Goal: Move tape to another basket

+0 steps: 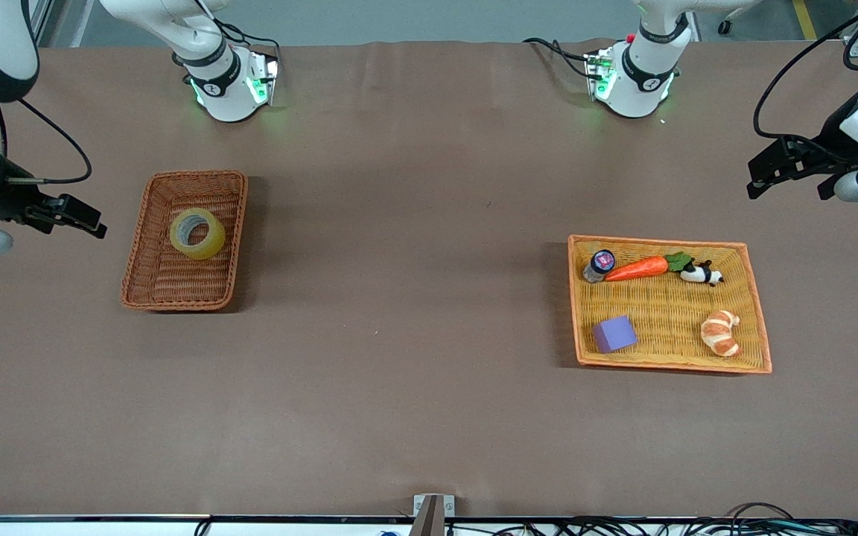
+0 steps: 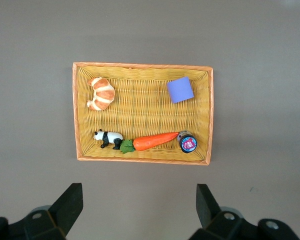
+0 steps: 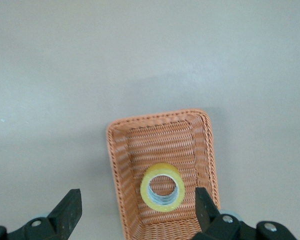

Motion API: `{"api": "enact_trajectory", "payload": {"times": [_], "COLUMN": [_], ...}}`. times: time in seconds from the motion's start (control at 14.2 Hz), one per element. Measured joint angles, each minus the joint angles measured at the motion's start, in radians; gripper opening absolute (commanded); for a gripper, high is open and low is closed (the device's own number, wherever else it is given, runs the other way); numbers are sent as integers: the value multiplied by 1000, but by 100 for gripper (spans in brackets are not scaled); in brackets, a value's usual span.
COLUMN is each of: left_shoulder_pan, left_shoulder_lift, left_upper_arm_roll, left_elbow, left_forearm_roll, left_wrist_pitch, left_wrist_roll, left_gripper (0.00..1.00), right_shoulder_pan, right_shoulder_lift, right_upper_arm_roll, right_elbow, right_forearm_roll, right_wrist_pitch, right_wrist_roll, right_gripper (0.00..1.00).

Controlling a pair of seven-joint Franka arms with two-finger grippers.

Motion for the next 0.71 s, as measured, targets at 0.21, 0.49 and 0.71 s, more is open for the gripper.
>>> {"api": "enact_trajectory", "payload": {"times": [0.21,0.49,0.71], "left_shoulder_pan": [0,0,0], "left_shoulder_lift": [-1,-20,-31], "left_upper_arm_roll": [0,-1,-3], "left_elbow": [-2,-41,-52], "left_forearm_roll": [0,0,0], "left_wrist_pitch": [0,33,42], "left_wrist_roll": [0,1,4], "left_gripper": [100,100,100], "right_shoulder_pan": [-132,-103,-85], "right_shoulder_lift": [5,25,40], "right_upper_arm_roll": [151,94,48], "right_elbow": [159,327,344], "right_forearm_roll": [-49,-70,-57], "right_wrist_pitch": [-119,-226,-269], "right_wrist_roll": [8,9,9], "right_gripper": [100,100,100]}}
